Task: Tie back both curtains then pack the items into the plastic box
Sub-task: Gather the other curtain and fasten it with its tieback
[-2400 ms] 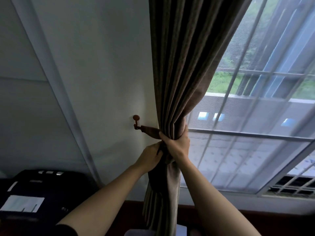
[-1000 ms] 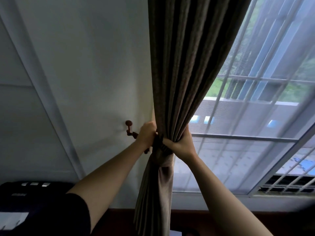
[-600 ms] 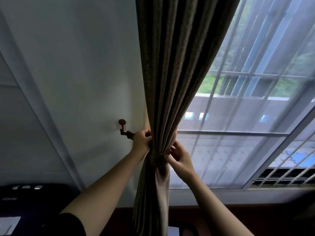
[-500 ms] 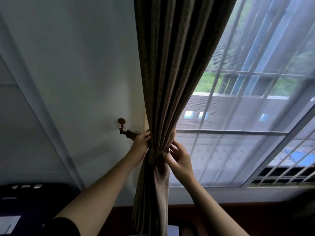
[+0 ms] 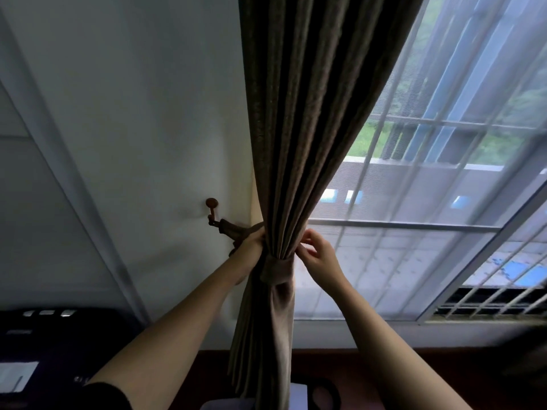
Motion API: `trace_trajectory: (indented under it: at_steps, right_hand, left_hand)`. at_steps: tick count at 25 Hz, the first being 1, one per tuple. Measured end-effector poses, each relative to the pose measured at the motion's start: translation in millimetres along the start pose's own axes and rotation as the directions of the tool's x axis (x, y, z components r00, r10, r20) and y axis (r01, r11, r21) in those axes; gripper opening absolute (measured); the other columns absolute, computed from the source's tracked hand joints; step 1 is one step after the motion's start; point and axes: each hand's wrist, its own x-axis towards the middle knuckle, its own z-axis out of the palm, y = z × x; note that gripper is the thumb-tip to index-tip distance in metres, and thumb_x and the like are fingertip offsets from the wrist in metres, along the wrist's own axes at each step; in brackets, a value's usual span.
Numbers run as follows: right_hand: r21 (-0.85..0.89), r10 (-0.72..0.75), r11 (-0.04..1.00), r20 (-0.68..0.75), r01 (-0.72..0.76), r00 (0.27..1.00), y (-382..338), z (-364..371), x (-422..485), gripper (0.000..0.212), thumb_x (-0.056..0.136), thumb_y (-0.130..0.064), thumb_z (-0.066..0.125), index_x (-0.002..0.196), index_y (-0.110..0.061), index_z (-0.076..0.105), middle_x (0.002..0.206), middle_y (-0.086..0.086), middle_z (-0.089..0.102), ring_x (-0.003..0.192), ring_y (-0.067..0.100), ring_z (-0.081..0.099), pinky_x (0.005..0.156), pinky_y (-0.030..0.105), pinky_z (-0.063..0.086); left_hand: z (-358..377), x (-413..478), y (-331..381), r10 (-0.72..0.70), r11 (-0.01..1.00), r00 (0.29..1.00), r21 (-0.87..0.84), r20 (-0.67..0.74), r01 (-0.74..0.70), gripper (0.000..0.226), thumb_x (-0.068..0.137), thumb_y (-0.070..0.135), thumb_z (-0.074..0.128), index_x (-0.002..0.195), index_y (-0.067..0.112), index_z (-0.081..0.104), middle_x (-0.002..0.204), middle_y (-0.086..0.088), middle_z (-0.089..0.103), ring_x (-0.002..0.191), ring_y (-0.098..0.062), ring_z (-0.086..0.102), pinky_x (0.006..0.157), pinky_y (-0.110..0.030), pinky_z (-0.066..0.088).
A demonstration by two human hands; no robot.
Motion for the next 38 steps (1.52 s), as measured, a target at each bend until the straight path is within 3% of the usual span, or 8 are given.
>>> trace_trajectory:
  at_steps: [4,7,10,14,17,22,25,38]
  right_hand:
    - [-0.039,0.01,0.999,0.228,-0.001,0.974,-16,-15,14,0.048,0.086,-0.009,0.065,0.112,-0.04,0.04,0.114,-0.024,0.051,0.108,-0.016,0.048,0.096,0.015,0.04]
    - [-0.154,0.034,0.988,0.359,0.023,0.933,-26,-19,29,0.048,0.083,-0.006,0.067,0.118,-0.03,0.046,0.117,-0.013,0.054,0.109,-0.004,0.05,0.102,0.016,0.037]
    - [-0.329,0.074,0.939,0.473,0.097,0.878,-39,-21,40,0.034,0.082,-0.014,0.07,0.114,-0.019,0.057,0.105,-0.011,0.053,0.095,0.0,0.049,0.081,0.003,0.038]
    - [-0.584,-0.002,0.748,0.473,0.315,0.881,-36,-28,49,0.026,0.078,-0.044,0.07,0.092,-0.022,0.063,0.073,-0.023,0.047,0.07,0.002,0.045,0.07,0.024,0.035]
    - [-0.777,-0.046,0.54,0.357,0.324,0.933,-27,-32,48,0.043,0.066,-0.075,0.05,0.074,-0.033,0.056,0.062,-0.022,0.046,0.078,0.006,0.044,0.08,0.033,0.033]
    - [-0.464,-0.086,0.836,0.419,0.294,0.904,-12,-32,50,0.045,0.068,-0.059,0.061,0.083,-0.017,0.066,0.084,-0.011,0.061,0.085,0.013,0.059,0.08,0.032,0.048]
    - [-0.16,0.062,0.987,0.447,0.012,0.892,-11,-23,43,0.043,0.077,-0.023,0.076,0.111,-0.013,0.053,0.093,-0.001,0.065,0.081,0.011,0.065,0.069,0.026,0.053]
    - [-0.024,0.096,0.995,0.385,-0.094,0.918,-29,-38,47,0.011,0.079,-0.018,0.063,0.078,-0.008,0.057,0.06,0.001,0.04,0.049,0.006,0.043,0.048,0.016,0.034]
  left_hand:
    - [-15,-5,2,-0.002,1.0,0.999,0.029,0.039,0.0,0.027,0.1,0.012,0.031,0.084,0.02,0.051,0.086,0.006,0.054,0.077,-0.004,0.054,0.059,-0.011,0.049]
    - [-21,-2,0,-0.004,0.997,1.0,0.079,0.021,0.003,0.026,0.1,0.013,0.032,0.098,0.012,0.058,0.099,-0.005,0.059,0.088,-0.014,0.057,0.069,-0.017,0.049]
    - [-24,0,-2,-0.023,0.998,1.0,0.062,-0.004,0.023,0.026,0.1,0.011,0.033,0.099,0.005,0.059,0.099,-0.01,0.058,0.089,-0.018,0.055,0.072,-0.02,0.045]
    - [-16,-6,-6,-0.016,1.0,1.0,0.011,-0.009,0.017,0.016,0.1,0.012,0.032,0.103,0.011,0.047,0.085,0.002,0.053,0.075,-0.008,0.052,0.068,-0.02,0.046]
    - [-17,-7,-10,0.015,1.0,1.0,0.027,-0.018,-0.015,0.032,0.099,0.009,0.031,0.128,0.005,0.045,0.106,-0.005,0.06,0.08,-0.007,0.054,0.079,-0.023,0.048]
    - [-32,-1,-16,0.089,0.953,0.984,0.273,0.153,-0.129,0.035,0.102,0.007,0.025,0.122,-0.011,0.047,0.126,-0.02,0.05,0.11,-0.025,0.052,0.095,-0.019,0.042]
    - [-30,7,2,-0.008,1.0,1.0,0.001,0.025,0.008,0.032,0.101,0.008,0.026,0.115,-0.005,0.052,0.122,-0.023,0.051,0.108,-0.03,0.052,0.092,-0.027,0.045]
    - [-37,7,41,-0.045,0.982,0.986,0.189,0.159,0.014,0.02,0.093,0.001,0.045,0.08,0.008,0.057,0.057,0.0,0.06,0.046,-0.008,0.059,0.056,-0.024,0.052]
